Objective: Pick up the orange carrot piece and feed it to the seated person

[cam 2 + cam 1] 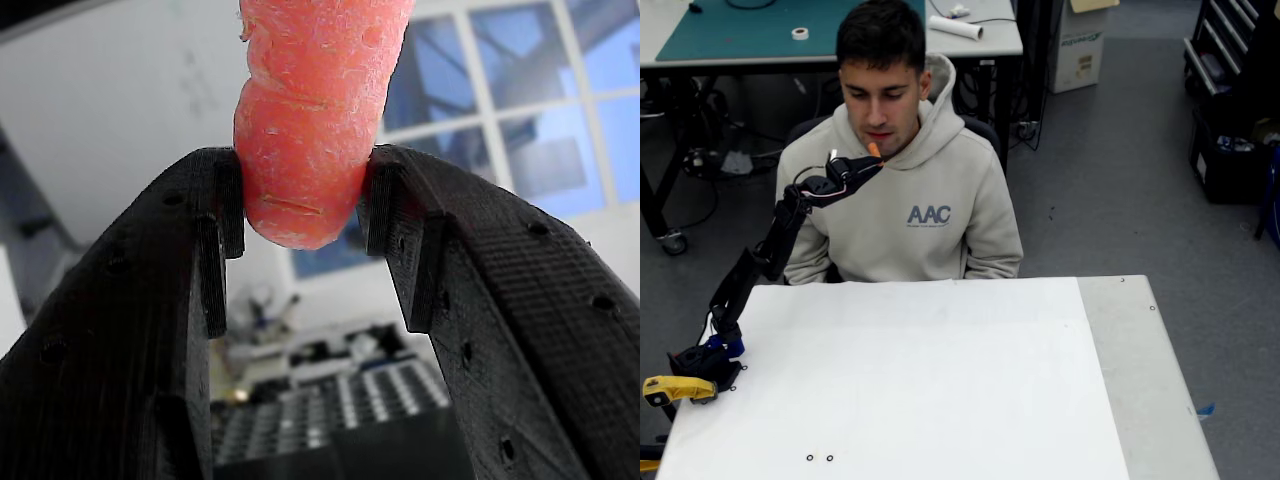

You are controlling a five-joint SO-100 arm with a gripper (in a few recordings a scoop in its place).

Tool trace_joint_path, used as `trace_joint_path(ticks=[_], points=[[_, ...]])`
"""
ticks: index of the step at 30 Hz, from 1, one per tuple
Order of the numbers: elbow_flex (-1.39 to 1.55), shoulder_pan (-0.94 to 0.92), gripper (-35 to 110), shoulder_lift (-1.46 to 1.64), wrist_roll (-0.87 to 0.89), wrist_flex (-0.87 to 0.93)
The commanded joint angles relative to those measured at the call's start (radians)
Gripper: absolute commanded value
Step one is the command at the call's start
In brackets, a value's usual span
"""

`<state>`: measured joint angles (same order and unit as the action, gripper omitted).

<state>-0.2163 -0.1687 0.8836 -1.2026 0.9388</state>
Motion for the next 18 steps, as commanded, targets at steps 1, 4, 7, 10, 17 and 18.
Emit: trace_joint_path(ticks=[1, 4, 7, 10, 17, 18], points=[[-0.118, 0.003, -3, 0.040, -0.009, -0.011], [-0.118, 0.003, -3, 0.040, -0.009, -0.011], [-0.118, 0.003, -3, 0.040, -0.009, -0.011], [-0.118, 0.005, -3, 0.040, -0.009, -0.011], [-0.118, 0.061, -3, 0.041, -0.009, -0.011], [-0.118, 0.064, -3, 0.041, -0.009, -0.011]])
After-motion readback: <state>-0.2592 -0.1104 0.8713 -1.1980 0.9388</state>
